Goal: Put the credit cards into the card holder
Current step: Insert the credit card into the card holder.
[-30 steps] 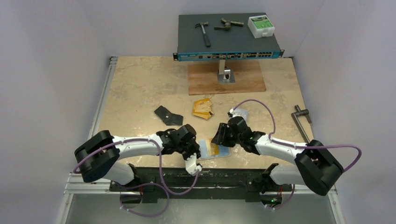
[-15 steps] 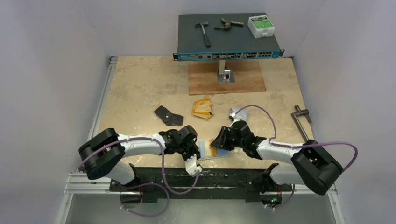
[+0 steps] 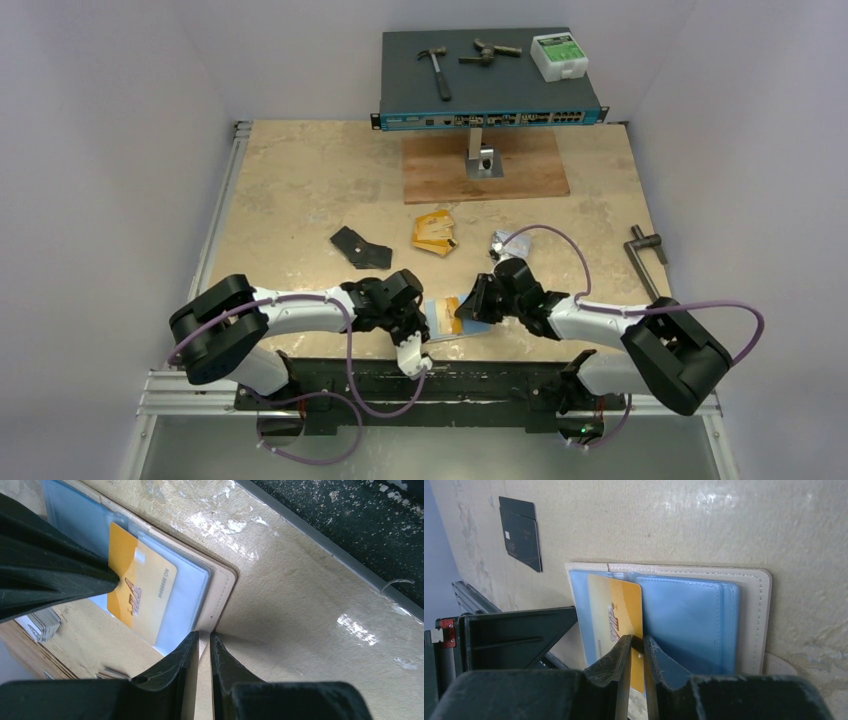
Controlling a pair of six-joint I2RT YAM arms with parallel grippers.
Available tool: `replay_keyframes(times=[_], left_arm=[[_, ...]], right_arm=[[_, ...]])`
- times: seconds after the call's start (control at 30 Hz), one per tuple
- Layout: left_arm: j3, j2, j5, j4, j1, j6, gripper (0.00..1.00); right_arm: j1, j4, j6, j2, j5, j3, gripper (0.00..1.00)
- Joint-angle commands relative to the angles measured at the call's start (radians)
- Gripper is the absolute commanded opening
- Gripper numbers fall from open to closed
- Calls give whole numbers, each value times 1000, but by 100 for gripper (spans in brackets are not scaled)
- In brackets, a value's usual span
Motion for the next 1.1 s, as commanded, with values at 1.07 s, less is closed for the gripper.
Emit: replay_keyframes(times=[1.07], left_arm=[[-34,-31,16,11,-6,22,12]], right_arm=[[87,-138,-83,-15,26,124,37]])
